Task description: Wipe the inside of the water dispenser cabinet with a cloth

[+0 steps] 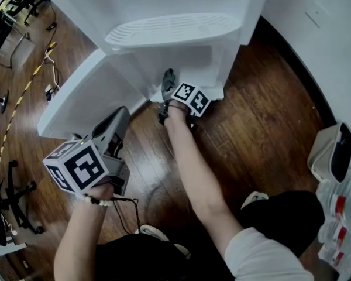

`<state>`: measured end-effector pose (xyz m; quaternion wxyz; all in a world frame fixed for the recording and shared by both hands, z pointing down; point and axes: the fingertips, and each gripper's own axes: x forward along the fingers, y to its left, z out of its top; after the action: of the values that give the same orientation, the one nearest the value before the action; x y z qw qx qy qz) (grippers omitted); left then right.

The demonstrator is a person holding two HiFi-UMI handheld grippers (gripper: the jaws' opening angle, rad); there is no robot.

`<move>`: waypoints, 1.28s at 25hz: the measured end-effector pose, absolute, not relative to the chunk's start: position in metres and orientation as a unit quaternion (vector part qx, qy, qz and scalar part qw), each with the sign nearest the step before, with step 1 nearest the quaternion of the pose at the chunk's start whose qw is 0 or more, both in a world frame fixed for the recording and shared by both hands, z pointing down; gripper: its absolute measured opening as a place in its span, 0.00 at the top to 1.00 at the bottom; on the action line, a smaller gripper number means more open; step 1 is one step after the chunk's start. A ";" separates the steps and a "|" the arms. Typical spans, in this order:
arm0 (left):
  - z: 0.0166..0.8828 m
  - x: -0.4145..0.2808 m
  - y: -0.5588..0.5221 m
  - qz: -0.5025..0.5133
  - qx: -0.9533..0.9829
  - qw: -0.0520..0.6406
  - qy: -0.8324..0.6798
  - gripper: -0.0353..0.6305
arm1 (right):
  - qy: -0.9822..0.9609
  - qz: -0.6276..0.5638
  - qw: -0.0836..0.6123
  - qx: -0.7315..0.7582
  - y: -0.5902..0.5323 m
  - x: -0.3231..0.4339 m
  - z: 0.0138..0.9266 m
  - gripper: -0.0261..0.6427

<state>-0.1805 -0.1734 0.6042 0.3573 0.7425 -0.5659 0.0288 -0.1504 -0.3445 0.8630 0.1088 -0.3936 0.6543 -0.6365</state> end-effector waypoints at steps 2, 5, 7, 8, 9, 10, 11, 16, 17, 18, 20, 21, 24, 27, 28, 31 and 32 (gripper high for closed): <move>0.602 -0.179 -0.173 0.027 0.743 0.357 -0.566 0.95 | 0.647 -0.632 0.120 -0.409 -0.349 -0.134 0.862 0.90; 0.601 -0.179 -0.172 0.030 0.741 0.356 -0.568 0.95 | 0.632 -0.630 0.136 -0.431 -0.356 -0.107 0.863 0.90; 0.600 -0.178 -0.172 0.031 0.743 0.352 -0.568 0.95 | 0.620 -0.628 0.150 -0.445 -0.361 -0.087 0.863 0.90; 0.599 -0.177 -0.174 0.030 0.745 0.350 -0.567 0.95 | 0.616 -0.625 0.157 -0.453 -0.364 -0.077 0.862 0.90; 0.599 -0.176 -0.175 0.028 0.746 0.349 -0.566 0.95 | 0.612 -0.622 0.163 -0.461 -0.367 -0.066 0.860 0.90; 0.599 -0.176 -0.176 0.028 0.746 0.349 -0.566 0.95 | 0.607 -0.618 0.169 -0.470 -0.369 -0.056 0.859 0.90; 0.600 -0.176 -0.175 0.030 0.745 0.350 -0.568 0.95 | 0.602 -0.616 0.173 -0.478 -0.370 -0.048 0.859 0.90; 0.598 -0.175 -0.174 0.032 0.743 0.348 -0.570 0.95 | 0.581 -0.606 0.192 -0.508 -0.368 -0.020 0.858 0.90; 0.598 -0.175 -0.174 0.031 0.743 0.346 -0.572 0.95 | 0.579 -0.605 0.193 -0.510 -0.368 -0.017 0.857 0.90; 0.597 -0.175 -0.173 0.031 0.742 0.345 -0.574 0.95 | 0.579 -0.605 0.194 -0.512 -0.367 -0.015 0.856 0.90; 0.595 -0.173 -0.175 0.030 0.744 0.342 -0.574 0.95 | 0.577 -0.602 0.199 -0.515 -0.370 -0.009 0.853 0.90; 0.595 -0.170 -0.177 0.028 0.745 0.341 -0.573 0.95 | 0.575 -0.599 0.204 -0.519 -0.372 -0.002 0.851 0.90; 0.597 -0.167 -0.177 0.027 0.741 0.343 -0.577 0.95 | 0.576 -0.597 0.211 -0.517 -0.380 0.000 0.852 0.90; 0.595 -0.176 -0.173 0.029 0.733 0.342 -0.588 0.95 | 0.585 -0.609 0.182 -0.505 -0.388 -0.036 0.860 0.90; 0.593 -0.177 -0.175 0.027 0.733 0.341 -0.588 0.95 | 0.587 -0.610 0.176 -0.503 -0.391 -0.046 0.860 0.90; 0.586 -0.173 -0.184 0.023 0.740 0.335 -0.583 0.95 | 0.601 -0.596 0.168 -0.506 -0.405 -0.062 0.849 0.90; 0.582 -0.173 -0.185 0.022 0.741 0.333 -0.583 0.95 | 0.607 -0.592 0.163 -0.504 -0.409 -0.069 0.846 0.90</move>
<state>-0.1727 -0.1850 0.5824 0.3333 0.7408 -0.5828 0.0216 -0.0695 -0.4091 0.8456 0.1634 -0.5043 0.6068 -0.5922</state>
